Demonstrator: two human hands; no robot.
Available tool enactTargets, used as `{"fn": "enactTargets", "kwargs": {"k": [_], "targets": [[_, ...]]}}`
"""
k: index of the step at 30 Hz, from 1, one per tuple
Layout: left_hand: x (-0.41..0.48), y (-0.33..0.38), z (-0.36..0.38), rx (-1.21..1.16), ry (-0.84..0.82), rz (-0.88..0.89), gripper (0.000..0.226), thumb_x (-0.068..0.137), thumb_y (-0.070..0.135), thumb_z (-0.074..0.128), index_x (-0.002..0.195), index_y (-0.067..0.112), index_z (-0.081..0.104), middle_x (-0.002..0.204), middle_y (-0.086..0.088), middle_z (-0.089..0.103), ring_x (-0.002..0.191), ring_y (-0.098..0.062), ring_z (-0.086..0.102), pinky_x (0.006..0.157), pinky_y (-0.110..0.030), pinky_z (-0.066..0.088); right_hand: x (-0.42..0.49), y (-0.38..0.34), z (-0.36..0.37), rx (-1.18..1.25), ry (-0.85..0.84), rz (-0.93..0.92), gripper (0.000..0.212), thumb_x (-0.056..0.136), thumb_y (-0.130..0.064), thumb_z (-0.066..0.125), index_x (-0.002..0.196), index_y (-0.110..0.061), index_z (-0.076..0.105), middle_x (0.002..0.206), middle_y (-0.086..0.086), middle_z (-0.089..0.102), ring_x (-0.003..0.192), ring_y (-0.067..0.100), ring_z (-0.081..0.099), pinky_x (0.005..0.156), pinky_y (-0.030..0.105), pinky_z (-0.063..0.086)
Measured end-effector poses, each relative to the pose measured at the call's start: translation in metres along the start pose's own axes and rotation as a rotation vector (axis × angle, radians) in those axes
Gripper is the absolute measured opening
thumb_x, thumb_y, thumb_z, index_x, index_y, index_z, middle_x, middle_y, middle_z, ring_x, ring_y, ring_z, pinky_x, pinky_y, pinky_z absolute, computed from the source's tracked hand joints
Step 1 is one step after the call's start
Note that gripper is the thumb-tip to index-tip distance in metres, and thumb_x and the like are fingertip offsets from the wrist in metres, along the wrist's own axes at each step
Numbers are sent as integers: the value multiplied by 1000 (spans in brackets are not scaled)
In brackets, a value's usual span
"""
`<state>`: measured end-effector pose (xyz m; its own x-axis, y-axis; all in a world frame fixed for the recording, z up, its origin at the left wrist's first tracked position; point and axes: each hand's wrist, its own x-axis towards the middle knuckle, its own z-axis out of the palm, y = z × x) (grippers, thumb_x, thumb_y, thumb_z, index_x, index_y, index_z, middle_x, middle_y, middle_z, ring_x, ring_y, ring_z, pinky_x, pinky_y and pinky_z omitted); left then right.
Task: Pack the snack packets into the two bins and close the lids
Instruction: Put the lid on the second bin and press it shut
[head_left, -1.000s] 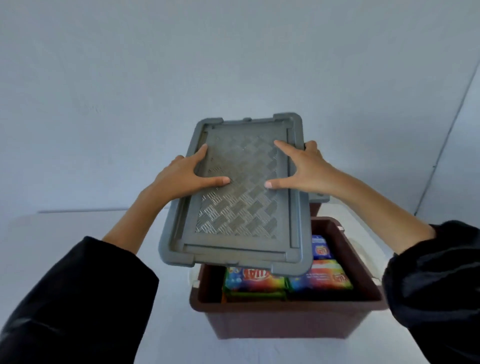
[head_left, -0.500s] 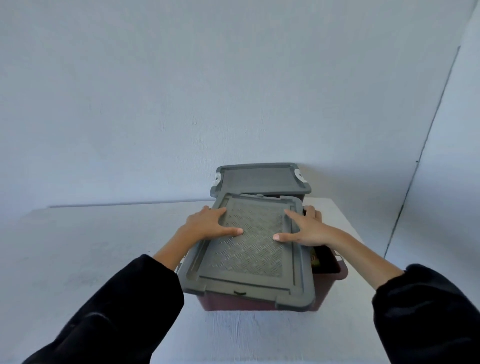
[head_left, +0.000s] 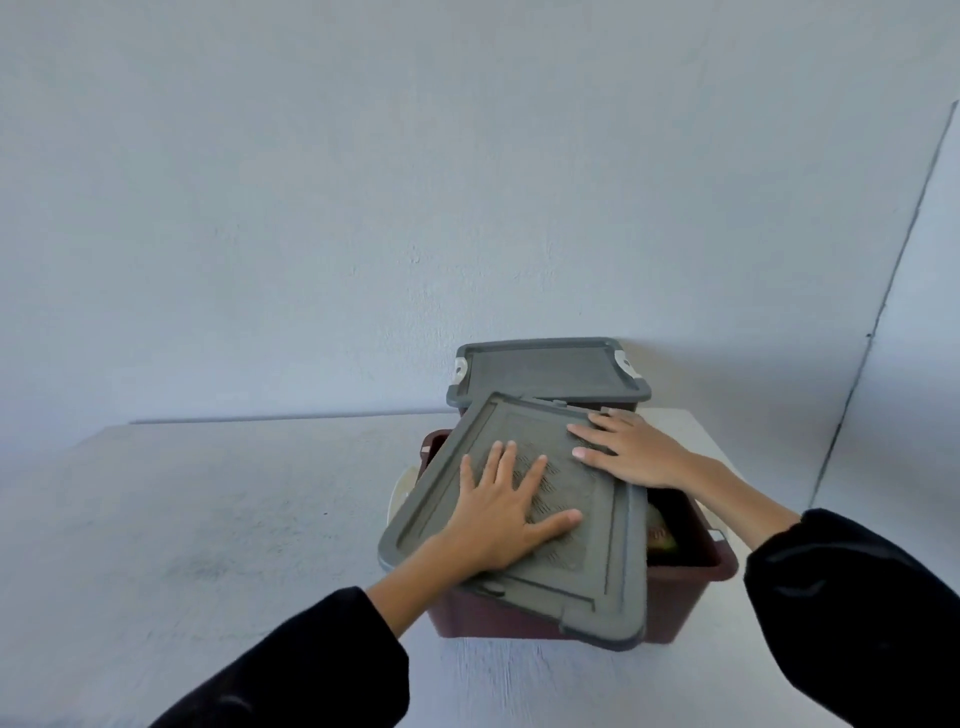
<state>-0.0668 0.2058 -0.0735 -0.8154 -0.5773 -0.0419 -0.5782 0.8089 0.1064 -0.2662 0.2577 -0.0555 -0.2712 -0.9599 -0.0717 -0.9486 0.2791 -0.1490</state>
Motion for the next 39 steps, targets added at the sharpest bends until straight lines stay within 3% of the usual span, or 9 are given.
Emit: {"fn": "enactTargets", "kwargs": {"k": [5,11,16,19,22,25,29,34,39], "targets": [[12,-41,-15,65,-78,268,70,88,63,31,146,41,-3,157,5,-12,143,-11,-17,114,-50,-17,-43,-14,-7,-257,0,177,59,92,-61,19,142,-31,29,146,10,34,134,31,26,109,47,23],[37,-75,-29,218,-92,270,119,39,96,-5,144,42,-8,156,1,-18,144,-20,-17,114,-53,-9,-90,-39,-8,-413,51,255,60,92,-62,18,117,-24,56,121,9,55,118,27,43,106,54,22],[38,-84,-21,40,-70,226,116,44,97,-3,145,39,-2,156,7,-15,144,-14,-14,116,-51,-8,-105,-51,-16,-429,98,246,60,90,-65,25,95,-21,65,104,2,65,114,23,50,108,56,15],[36,-83,-16,15,-52,218,97,61,88,2,145,40,-3,156,10,-15,144,-12,-14,116,-50,-10,-92,-44,-17,-295,177,231,56,91,-62,26,111,-26,63,128,6,52,126,24,40,109,55,18],[37,-79,-15,60,-43,218,77,79,76,12,145,40,-4,156,10,-14,144,-11,-14,117,-50,-8,-63,-34,-4,-156,183,179,58,92,-61,25,143,-34,31,154,9,18,142,29,16,114,54,12],[41,-79,-13,80,-25,236,78,76,76,6,145,41,-5,156,11,-13,144,-9,-13,118,-47,-6,-45,-31,13,-71,62,206,62,91,-63,19,147,-39,8,158,7,-8,145,32,-8,116,54,1],[43,-83,-8,85,9,250,86,68,79,-5,145,40,-5,156,11,-12,144,-9,-12,118,-45,-5,-41,-30,26,-29,20,275,62,90,-66,14,146,-44,0,158,7,-9,145,32,-7,115,54,-5],[40,-79,-6,58,30,199,58,95,55,19,146,37,-1,157,12,-9,144,-9,-10,119,-46,-2,-44,-31,31,-18,84,287,60,90,-65,14,146,-44,4,159,6,-7,146,31,-5,116,52,-5],[30,-79,-5,-60,215,8,61,93,57,23,147,36,4,158,3,3,146,-17,1,116,-52,-2,-53,-24,24,126,262,462,58,91,-63,18,145,-41,17,158,5,-7,144,38,-6,111,63,3]]}}
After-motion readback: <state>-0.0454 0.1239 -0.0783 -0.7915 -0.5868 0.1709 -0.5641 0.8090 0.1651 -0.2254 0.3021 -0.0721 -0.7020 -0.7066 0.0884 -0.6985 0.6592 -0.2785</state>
